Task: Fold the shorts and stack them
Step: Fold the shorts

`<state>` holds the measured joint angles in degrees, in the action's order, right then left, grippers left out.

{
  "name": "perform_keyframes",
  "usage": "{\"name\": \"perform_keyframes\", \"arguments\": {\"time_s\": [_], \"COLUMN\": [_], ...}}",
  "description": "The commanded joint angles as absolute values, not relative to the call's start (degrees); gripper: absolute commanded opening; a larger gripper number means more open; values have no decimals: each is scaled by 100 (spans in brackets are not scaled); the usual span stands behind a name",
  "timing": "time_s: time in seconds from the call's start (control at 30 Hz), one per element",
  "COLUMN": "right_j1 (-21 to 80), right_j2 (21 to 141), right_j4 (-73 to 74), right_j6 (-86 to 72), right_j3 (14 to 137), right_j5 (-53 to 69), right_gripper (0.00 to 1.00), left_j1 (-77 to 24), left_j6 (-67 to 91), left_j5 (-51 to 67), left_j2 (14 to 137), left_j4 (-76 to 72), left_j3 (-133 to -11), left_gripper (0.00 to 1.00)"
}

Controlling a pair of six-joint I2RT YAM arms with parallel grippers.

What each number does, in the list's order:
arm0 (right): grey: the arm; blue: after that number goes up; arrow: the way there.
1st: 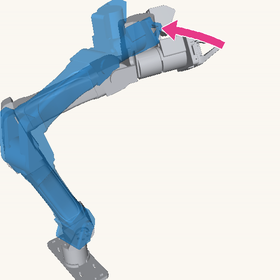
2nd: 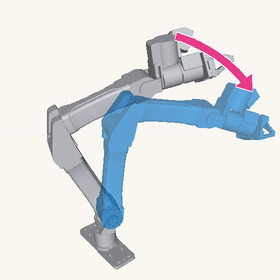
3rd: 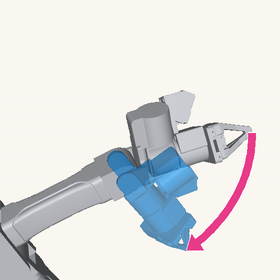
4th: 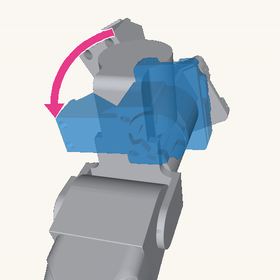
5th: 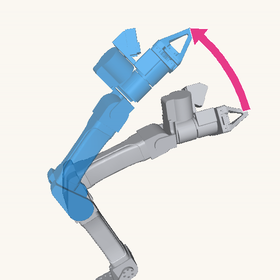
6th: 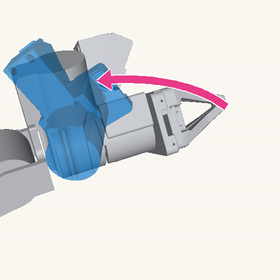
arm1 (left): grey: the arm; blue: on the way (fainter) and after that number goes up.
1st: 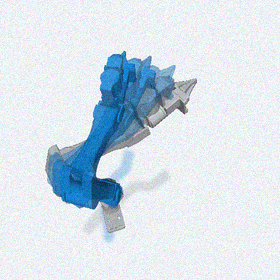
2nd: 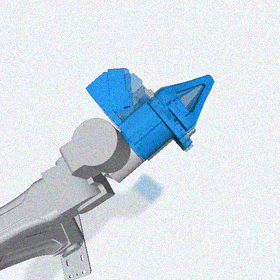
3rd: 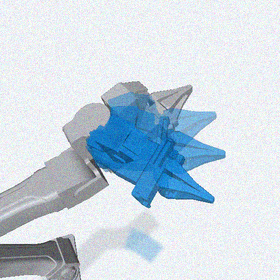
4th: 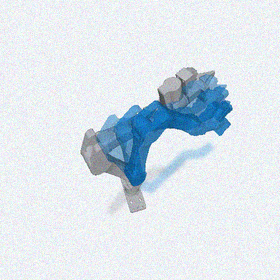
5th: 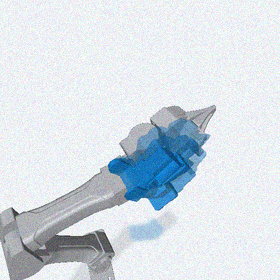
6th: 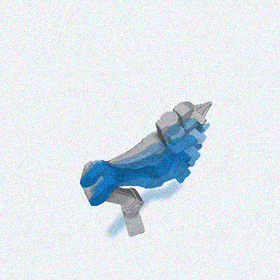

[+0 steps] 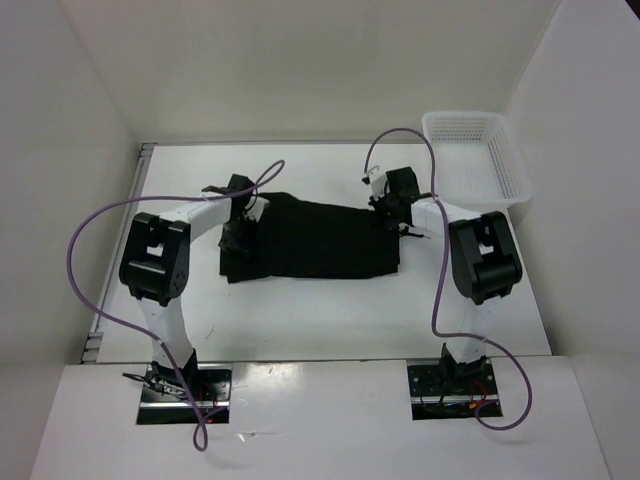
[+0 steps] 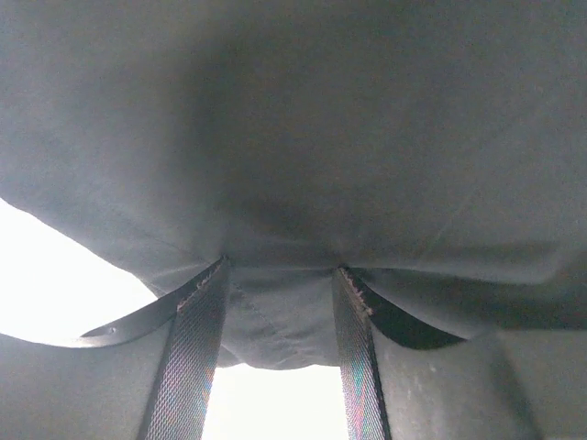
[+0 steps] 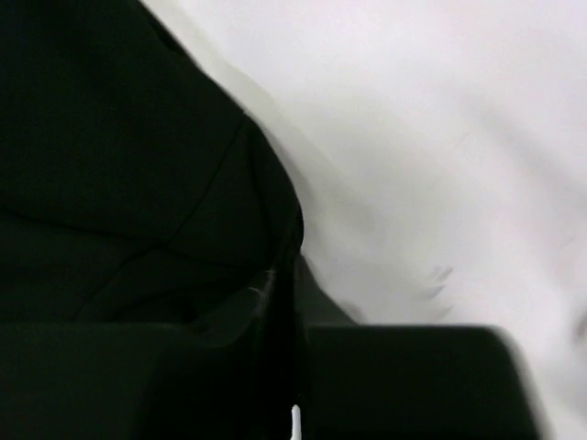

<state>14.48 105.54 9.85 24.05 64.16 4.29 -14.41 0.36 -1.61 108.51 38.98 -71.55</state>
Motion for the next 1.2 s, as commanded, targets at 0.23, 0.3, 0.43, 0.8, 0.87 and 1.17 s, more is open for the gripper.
{"name": "perform_keyframes", "arguments": {"time_s": [0.23, 0.3, 0.43, 0.8, 0.87, 1.17], "right_j1": [1485, 1485, 1686, 2461, 2461, 2461], "right_j2": [11541, 11313, 10392, 9493, 9492, 9439], "right_j4": [772, 922, 1868, 2856, 2856, 3033], "right_j6": [2434, 2435, 3309, 5018, 5132, 5748], "right_j3": [8938, 8938, 8335, 6838, 6768, 6338], "right_j5": [-132, 131, 904, 819, 765, 712], "right_gripper": [84, 86, 77, 60, 60, 66], "left_j1": [-1002, -1054, -1107, -1160, -1212, -1266], "left_j6": [0, 0, 0, 0, 0, 0], "left_j5": [-404, -326, -526, -2126, -2442, -2427], "left_j2": [11138, 10812, 10153, 10563, 10564, 10564], "left_j4": [3014, 3171, 3462, 1724, 1293, 1230], "left_j3": [-8403, -8263, -7448, -6293, -6293, -6197], "left_gripper": [57, 57, 58, 58, 58, 58]}}
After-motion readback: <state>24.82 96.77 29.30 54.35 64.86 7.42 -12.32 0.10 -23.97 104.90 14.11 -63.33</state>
